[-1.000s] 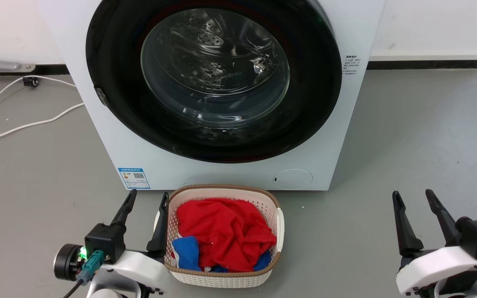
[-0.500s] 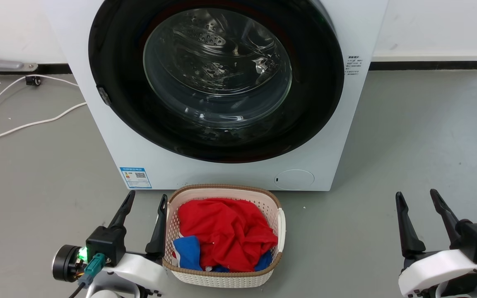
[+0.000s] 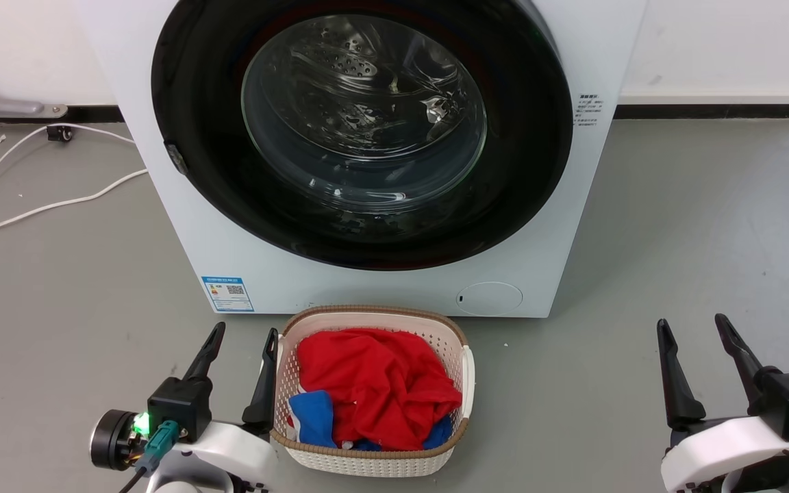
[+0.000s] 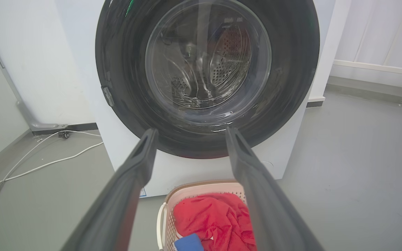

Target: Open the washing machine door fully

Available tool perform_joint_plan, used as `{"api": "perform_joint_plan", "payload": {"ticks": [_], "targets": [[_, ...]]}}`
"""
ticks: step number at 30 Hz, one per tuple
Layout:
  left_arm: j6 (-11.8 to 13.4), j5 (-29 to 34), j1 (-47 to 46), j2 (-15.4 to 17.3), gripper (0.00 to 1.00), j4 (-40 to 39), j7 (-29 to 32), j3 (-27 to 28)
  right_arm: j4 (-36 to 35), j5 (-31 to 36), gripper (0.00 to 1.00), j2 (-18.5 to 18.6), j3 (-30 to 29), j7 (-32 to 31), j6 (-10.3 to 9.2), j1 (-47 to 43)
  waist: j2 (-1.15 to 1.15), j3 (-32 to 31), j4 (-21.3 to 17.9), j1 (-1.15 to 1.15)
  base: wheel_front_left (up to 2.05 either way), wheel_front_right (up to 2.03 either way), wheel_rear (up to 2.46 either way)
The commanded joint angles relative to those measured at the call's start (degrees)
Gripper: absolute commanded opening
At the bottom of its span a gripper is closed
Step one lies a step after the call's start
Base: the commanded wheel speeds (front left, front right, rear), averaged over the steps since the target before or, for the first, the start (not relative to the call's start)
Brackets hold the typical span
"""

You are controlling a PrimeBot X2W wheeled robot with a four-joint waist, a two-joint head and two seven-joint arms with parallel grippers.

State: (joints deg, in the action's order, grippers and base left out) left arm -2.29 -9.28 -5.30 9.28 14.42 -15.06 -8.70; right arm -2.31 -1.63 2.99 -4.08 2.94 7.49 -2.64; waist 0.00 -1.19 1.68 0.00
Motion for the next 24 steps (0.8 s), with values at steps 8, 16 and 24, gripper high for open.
{"api": "perform_joint_plan", "payload": {"ticks": [8, 16, 24], "targets": [[0.1, -0.4, -1.0, 0.0, 1.0, 0.9, -0.2, 0.3, 0.2, -1.2, 1.0, -0.2, -0.2, 0.2, 0.0, -0.2, 0.0, 0.1, 0.0, 0.0, 0.0, 0.0, 0.0], [0.3, -0.4, -1.1, 0.0, 1.0, 0.9, -0.2, 0.3, 0.2, -1.3, 1.0, -0.2, -0.3, 0.3, 0.0, -0.2, 0.0, 0.0, 0.0, 0.0, 0.0, 0.0, 0.0], [0.7, -0.2, -1.4, -0.2, 1.0, 0.9, -0.2, 0.1, 0.7, -4.9, 0.0, -0.1, -2.5, -0.5, -0.01, 0.0, 0.0, 0.0, 0.2, 0.0, 0.0, 0.0, 0.0]]}}
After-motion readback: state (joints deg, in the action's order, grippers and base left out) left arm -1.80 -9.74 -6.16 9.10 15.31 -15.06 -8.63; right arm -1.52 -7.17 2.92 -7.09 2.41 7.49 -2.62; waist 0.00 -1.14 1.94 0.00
